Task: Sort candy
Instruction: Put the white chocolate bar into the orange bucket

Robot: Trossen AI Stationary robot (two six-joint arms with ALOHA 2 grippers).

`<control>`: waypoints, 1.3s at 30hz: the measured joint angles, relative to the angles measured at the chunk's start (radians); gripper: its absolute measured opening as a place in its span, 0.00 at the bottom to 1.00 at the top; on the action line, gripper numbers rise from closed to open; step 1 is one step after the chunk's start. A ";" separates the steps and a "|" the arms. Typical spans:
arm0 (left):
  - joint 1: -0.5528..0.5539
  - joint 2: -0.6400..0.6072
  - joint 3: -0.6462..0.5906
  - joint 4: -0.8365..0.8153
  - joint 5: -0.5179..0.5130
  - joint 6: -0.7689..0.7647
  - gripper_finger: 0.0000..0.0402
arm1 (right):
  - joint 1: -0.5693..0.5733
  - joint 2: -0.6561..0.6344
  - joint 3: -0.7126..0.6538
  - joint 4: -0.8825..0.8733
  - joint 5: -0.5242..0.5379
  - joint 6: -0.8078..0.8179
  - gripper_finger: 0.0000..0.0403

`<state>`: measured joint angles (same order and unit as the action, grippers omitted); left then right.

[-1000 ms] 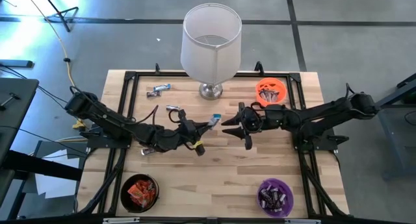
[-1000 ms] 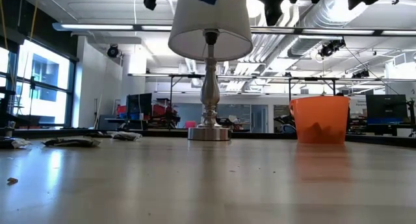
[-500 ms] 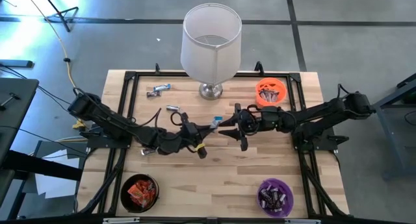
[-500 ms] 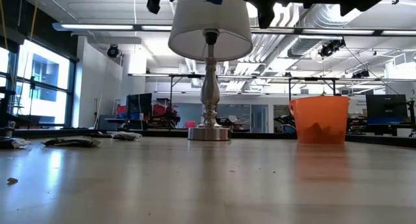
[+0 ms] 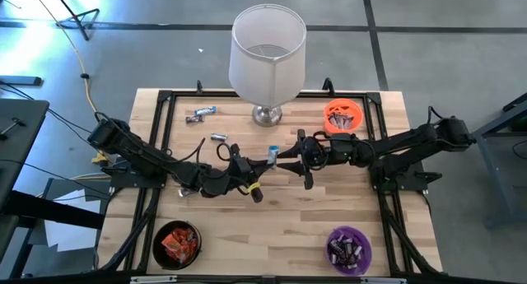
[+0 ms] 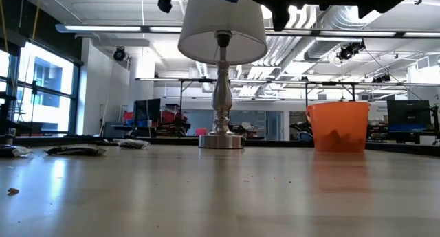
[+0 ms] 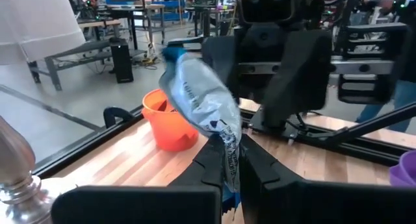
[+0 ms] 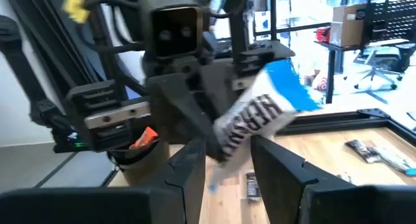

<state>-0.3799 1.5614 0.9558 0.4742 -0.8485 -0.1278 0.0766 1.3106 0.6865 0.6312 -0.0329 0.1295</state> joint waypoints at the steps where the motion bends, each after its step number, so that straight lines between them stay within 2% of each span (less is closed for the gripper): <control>1: -0.003 0.001 0.000 0.000 -0.004 0.001 0.01 | -0.005 0.000 0.000 -0.003 0.002 0.000 0.31; 11: -0.031 0.001 0.000 0.001 -0.052 0.062 0.01 | -0.041 -0.001 0.000 -0.013 0.006 0.012 0.31; 18: -0.020 0.001 0.000 0.001 -0.053 0.070 0.01 | -0.028 -0.001 0.000 -0.013 -0.049 0.049 0.31; 33: -0.020 0.000 0.000 0.003 -0.052 0.024 0.01 | -0.023 -0.001 0.000 0.030 -0.053 0.027 0.31; 39: -0.020 -0.001 0.000 0.005 -0.013 -0.012 0.01 | -0.022 -0.001 0.000 0.038 -0.053 0.027 0.31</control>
<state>-0.3996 1.5604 0.9558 0.4789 -0.8615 -0.1402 0.0544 1.3094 0.6868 0.6693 -0.0858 0.1562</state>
